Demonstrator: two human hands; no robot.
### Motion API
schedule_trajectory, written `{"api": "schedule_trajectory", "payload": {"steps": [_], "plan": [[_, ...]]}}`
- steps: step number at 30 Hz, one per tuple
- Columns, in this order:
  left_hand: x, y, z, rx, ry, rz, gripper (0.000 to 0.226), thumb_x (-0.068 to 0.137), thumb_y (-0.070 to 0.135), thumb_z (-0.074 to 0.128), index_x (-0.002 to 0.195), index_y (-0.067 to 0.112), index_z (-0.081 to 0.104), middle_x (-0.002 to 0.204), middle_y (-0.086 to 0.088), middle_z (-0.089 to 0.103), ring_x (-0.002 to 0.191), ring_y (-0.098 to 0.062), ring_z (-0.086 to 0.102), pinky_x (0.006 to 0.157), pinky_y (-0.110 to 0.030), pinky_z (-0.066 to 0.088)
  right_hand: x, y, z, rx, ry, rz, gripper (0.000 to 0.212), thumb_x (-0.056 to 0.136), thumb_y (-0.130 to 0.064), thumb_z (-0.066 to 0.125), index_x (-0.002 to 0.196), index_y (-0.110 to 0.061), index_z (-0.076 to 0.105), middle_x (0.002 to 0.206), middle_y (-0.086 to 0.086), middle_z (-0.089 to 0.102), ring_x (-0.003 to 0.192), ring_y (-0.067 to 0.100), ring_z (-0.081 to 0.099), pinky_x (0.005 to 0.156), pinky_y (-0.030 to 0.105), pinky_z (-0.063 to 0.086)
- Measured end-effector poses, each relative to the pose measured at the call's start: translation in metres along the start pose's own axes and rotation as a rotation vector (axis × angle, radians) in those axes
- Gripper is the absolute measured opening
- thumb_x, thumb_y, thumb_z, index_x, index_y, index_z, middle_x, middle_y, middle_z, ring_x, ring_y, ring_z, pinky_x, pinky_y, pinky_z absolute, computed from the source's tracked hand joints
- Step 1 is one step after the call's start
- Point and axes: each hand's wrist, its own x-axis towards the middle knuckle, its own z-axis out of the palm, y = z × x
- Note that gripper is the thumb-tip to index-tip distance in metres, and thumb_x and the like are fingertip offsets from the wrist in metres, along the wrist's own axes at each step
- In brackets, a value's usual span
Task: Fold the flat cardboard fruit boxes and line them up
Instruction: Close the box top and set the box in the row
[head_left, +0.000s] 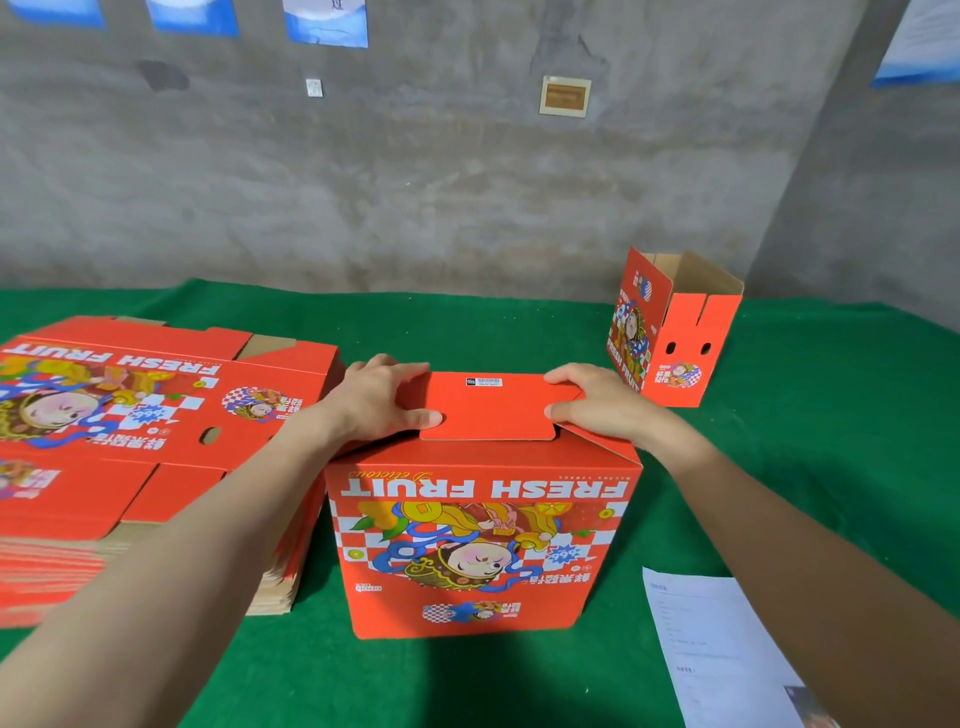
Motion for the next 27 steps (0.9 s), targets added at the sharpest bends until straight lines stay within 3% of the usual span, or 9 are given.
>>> {"api": "schedule_trajectory", "payload": {"steps": [5, 12, 20, 24, 27], "plan": [[0.001, 0.005, 0.003, 0.104, 0.024, -0.012, 0.084, 0.074, 0.059, 0.068, 0.145, 0.033, 0.031, 0.138, -0.008, 0.04, 0.129, -0.032, 0.034, 0.107, -0.05, 0.035, 0.002, 0.002, 0.007, -0.08, 0.093, -0.029, 0.047, 0.079, -0.024, 0.072, 0.122, -0.023, 0.052, 0.131, 0.004, 0.045, 0.127, 0.024, 0.037, 0.103, 0.034, 0.034], [0.003, 0.015, 0.004, 0.155, 0.034, -0.065, 0.089, 0.068, 0.058, 0.074, 0.143, 0.034, 0.033, 0.132, -0.009, 0.042, 0.125, -0.034, 0.036, 0.103, -0.05, 0.038, -0.002, 0.004, 0.016, -0.229, 0.155, -0.05, 0.033, 0.082, -0.032, 0.069, 0.101, -0.029, 0.042, 0.129, 0.001, 0.043, 0.125, 0.023, 0.034, 0.096, 0.039, 0.036], [0.0, 0.015, 0.007, 0.124, 0.075, -0.065, 0.085, 0.067, 0.057, 0.075, 0.139, 0.033, 0.039, 0.129, -0.011, 0.043, 0.124, -0.035, 0.037, 0.101, -0.049, 0.039, -0.003, 0.007, 0.022, -0.31, 0.17, -0.068, 0.032, 0.083, -0.035, 0.066, 0.1, -0.03, 0.04, 0.129, 0.001, 0.041, 0.123, 0.023, 0.034, 0.092, 0.04, 0.037], [-0.002, 0.009, 0.003, -0.048, 0.089, -0.053, 0.078, 0.074, 0.05, 0.074, 0.141, 0.026, 0.043, 0.136, -0.011, 0.046, 0.127, -0.03, 0.042, 0.106, -0.041, 0.036, -0.003, 0.01, 0.02, -0.214, 0.137, -0.093, 0.031, 0.083, -0.039, 0.066, 0.101, -0.027, 0.044, 0.124, 0.0, 0.044, 0.123, 0.021, 0.036, 0.099, 0.04, 0.036], [-0.007, 0.002, -0.002, -0.477, 0.142, -0.118, 0.069, 0.079, 0.033, 0.075, 0.14, 0.02, 0.045, 0.133, -0.007, 0.054, 0.116, -0.021, 0.054, 0.102, -0.031, 0.041, -0.004, 0.016, 0.016, -0.049, 0.201, -0.097, 0.024, 0.087, -0.032, 0.064, 0.105, -0.02, 0.054, 0.119, -0.002, 0.049, 0.122, 0.02, 0.042, 0.098, 0.031, 0.034]]}}
